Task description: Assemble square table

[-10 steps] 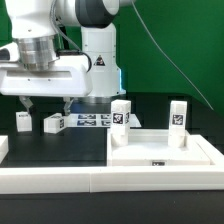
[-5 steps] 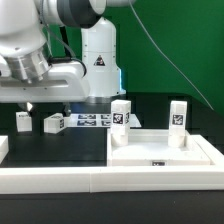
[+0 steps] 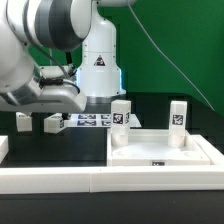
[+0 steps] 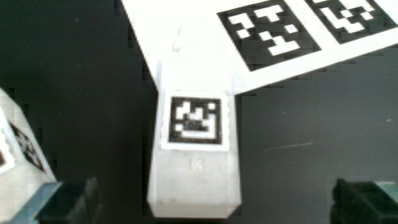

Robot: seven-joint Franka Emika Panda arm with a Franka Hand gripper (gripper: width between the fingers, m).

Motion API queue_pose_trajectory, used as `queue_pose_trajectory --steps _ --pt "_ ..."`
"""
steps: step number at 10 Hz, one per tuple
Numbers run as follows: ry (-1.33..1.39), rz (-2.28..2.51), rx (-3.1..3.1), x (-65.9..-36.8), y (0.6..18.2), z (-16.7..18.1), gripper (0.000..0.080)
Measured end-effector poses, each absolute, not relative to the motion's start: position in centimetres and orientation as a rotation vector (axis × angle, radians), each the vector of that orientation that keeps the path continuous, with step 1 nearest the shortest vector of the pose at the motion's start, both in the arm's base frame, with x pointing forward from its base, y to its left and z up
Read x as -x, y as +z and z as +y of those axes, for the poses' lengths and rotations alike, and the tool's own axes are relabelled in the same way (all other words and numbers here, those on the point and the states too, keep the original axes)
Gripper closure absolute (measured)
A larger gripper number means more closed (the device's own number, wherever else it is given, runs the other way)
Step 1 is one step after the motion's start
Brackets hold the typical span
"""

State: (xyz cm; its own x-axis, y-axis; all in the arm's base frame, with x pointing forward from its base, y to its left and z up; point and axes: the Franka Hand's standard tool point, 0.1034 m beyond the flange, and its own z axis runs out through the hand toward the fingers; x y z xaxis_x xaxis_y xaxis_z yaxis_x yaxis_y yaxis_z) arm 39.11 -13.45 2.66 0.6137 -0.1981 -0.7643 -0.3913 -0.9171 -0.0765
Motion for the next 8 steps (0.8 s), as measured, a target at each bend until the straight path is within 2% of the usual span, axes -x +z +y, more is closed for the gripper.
queue_pose_trajectory --steps 1,8 --pt "1.273 0.48 2.558 -38.7 2.4 -13.6 0.0151" --pt "1.304 0.482 2.554 -37.4 0.7 -13.3 0.0151"
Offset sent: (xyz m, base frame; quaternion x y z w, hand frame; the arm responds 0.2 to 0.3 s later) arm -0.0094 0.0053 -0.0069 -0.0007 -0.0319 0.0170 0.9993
